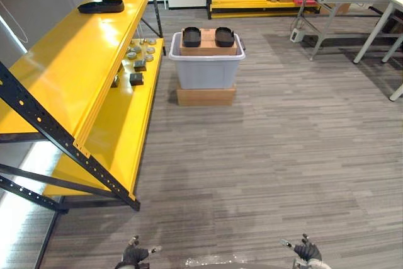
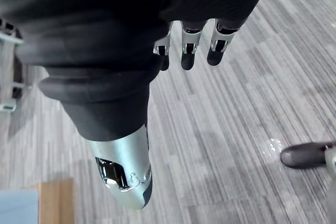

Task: Walk over and take plastic housings, then place them on the shelf

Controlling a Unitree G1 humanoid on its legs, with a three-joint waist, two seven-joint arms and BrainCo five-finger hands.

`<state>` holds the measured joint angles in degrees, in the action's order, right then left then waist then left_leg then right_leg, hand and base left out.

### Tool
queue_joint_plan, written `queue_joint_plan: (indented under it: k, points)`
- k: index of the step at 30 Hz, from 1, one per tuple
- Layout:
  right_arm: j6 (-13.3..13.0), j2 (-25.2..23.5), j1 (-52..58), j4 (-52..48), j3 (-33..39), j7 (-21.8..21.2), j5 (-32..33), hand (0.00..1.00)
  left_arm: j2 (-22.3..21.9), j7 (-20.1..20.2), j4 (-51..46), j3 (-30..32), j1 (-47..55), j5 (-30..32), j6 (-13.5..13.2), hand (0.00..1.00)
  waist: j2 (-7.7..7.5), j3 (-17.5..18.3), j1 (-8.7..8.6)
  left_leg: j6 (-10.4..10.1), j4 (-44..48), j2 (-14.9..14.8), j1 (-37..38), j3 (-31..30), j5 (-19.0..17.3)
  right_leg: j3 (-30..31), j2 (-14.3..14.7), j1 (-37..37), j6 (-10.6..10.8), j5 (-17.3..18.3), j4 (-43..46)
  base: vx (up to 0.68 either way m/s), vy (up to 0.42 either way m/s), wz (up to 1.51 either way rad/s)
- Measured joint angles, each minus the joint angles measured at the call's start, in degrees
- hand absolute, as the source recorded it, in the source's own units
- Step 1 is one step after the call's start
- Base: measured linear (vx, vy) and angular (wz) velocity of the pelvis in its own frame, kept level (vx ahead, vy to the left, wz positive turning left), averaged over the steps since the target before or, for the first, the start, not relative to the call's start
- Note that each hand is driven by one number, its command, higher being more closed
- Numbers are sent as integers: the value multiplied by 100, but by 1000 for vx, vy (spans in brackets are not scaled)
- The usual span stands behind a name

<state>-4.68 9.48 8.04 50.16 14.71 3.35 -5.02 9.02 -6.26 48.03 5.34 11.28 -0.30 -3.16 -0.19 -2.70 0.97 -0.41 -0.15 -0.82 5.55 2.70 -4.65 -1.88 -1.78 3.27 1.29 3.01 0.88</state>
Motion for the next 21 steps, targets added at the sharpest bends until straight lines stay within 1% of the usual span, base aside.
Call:
queue_joint_plan:
  k: [4,7,9,21]
  points:
    - [-17,76,-13,-157,-98,-103,-237,0,19,27,-178,0,5,109,-50,0,35,-109,-10,-1,0,-8,23,-94,1,-106,0,57,20,13,-2,-16,-19,10]
    - [-26,186,-14,-218,-283,-126,-241,0,24,128,-309,-4,57,155,-56,0,42,-116,-13,-4,-1,-8,23,-92,3,-109,0,56,20,13,-2,-12,-4,0]
    - [-29,235,-14,-218,-370,-134,-242,0,29,129,-332,-8,57,244,-57,0,42,-116,-13,-5,-5,-7,23,-91,3,-111,-1,55,20,13,-2,-18,-5,0]
    - [-38,231,22,-447,-405,-144,-245,0,90,128,-795,-18,103,320,-58,0,18,-131,-32,-32,-185,-5,80,-69,71,-110,-1,37,20,13,-55,-3,-1,0]
